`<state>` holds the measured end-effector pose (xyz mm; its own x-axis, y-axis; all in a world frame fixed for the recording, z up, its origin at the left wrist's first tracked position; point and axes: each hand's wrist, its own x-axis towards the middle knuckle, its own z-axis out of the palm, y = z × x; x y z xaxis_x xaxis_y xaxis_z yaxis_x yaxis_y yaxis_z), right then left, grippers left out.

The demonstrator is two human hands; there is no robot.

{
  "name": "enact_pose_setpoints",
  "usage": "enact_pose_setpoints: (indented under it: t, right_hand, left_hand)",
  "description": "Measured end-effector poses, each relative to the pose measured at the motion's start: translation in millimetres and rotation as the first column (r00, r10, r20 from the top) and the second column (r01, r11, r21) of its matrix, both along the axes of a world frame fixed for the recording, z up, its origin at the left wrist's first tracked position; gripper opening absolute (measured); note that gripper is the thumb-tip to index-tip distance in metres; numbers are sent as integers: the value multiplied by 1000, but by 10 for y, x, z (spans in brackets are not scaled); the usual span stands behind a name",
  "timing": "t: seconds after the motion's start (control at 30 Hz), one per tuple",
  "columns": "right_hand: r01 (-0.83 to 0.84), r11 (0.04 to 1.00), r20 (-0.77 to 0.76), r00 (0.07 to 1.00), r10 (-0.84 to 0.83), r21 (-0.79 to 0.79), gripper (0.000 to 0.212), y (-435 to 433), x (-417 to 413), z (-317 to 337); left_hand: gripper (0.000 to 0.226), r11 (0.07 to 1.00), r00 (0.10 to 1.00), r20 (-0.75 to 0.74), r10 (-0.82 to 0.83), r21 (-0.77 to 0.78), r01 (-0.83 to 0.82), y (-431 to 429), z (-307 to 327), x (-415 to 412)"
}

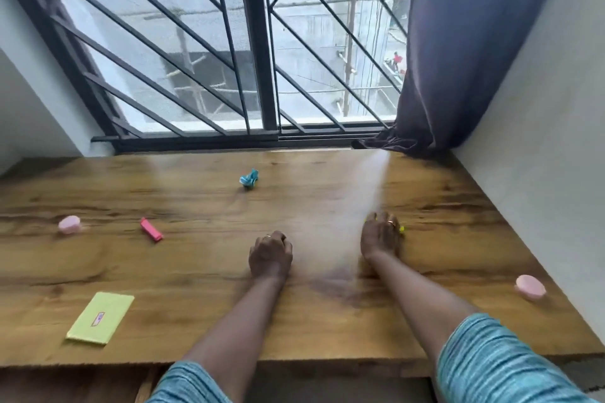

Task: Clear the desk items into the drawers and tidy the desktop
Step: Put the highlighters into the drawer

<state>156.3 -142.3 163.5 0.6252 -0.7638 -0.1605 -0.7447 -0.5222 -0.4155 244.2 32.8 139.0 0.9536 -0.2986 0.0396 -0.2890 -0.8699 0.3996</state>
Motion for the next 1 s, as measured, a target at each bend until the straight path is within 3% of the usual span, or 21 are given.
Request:
enact_pose_setpoints:
  t: [0.03, 0.07, 0.13, 0.2, 0.33, 0.53, 0.7, 0.8, 0.93, 1.0]
  right_hand:
    - [23, 999, 52, 998, -24, 32, 58, -33, 52, -43]
    - [30, 995, 65, 998, -24, -91, 61, -42, 122, -137]
    - [-71, 978, -13, 997, 70, -195, 48, -9, 258, -200]
    - [-91, 988, -11, 996, 91, -127, 37, -36, 426, -294]
    - [-171, 938, -63, 985, 159, -302, 39, 115, 635, -234]
    - [198, 971, -70, 975, -209, -132, 43, 48, 696, -373]
    - [239, 938, -50, 965, -259, -251, 31, 161, 740, -513]
    - [276, 923, 60, 961, -270, -269, 26, 273, 780, -491]
    - [232, 916, 110, 972, -207, -328, 17, 428, 787, -563]
    - [142, 911, 48, 990, -133, -388, 17, 453, 788, -582]
  left_hand:
    - [28, 1000, 1000, 8, 19, 2, -19, 1, 17, 58]
    - [28, 999, 999, 15, 43, 4, -43, 9, 37, 126]
    - [28, 995, 995, 32, 95, 15, -96, 55, 95, 250]
    - [29, 988, 986, 57, 157, 3, -158, 147, 169, 374]
    - [31, 941, 938, 74, 340, -23, -339, 485, 279, 638]
    - [26, 829, 832, -2, 555, -78, -553, 997, 240, 1152]
    - [61, 719, 726, -184, 663, -115, -686, 1328, 122, 1646]
    - [75, 687, 694, -273, 667, -137, -714, 1476, 87, 1899]
    - [57, 640, 656, -307, 690, -165, -751, 1617, 92, 2065]
    - [47, 661, 681, -330, 653, -189, -726, 1641, 69, 2123]
